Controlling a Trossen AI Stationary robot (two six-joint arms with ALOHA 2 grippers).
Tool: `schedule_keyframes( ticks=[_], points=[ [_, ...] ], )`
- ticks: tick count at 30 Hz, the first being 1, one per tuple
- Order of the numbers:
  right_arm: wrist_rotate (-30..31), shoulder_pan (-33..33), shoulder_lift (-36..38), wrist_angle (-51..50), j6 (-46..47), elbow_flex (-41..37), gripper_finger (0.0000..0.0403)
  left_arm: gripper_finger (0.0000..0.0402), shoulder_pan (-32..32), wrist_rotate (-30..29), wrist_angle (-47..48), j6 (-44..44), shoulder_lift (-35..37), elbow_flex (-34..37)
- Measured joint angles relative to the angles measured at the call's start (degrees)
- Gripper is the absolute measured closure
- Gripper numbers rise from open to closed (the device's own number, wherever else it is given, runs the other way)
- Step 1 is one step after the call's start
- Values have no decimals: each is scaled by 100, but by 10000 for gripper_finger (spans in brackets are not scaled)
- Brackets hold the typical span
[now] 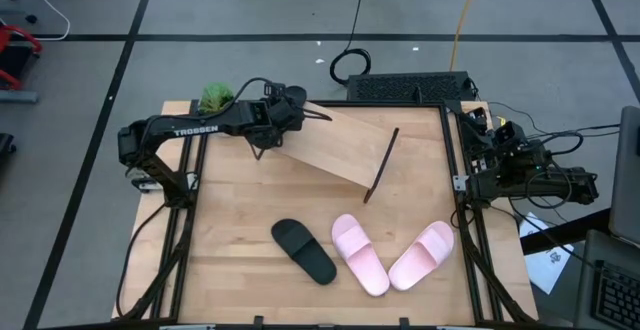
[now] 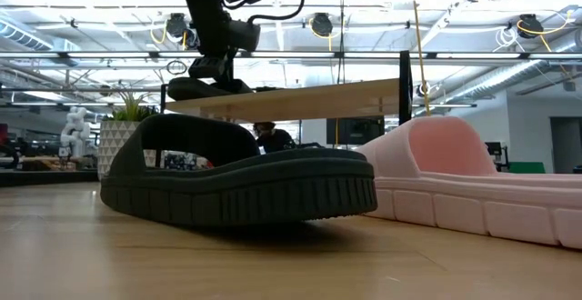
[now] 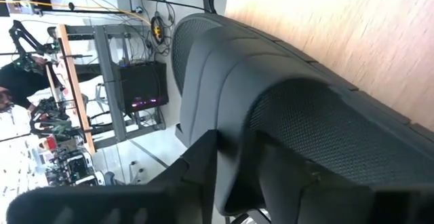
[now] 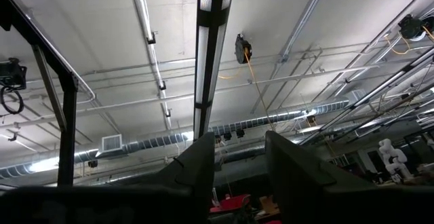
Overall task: Pick and place slides into the shelf
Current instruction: Put the left black slipper on the shelf, then put the black slipper on the shelf
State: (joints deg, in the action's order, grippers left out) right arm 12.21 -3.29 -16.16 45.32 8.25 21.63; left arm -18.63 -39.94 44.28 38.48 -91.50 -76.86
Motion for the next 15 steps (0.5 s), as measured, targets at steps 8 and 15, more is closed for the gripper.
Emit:
schedule_keyframes(
  ticks=[8,15],
  points=[
    [0,0,2,-51,0,0,282,268,53,-22,73,-2,20,0],
    [-1,2,2,-81,0,0,282,237,158,-75,115,-65,123,0]
  ],
)
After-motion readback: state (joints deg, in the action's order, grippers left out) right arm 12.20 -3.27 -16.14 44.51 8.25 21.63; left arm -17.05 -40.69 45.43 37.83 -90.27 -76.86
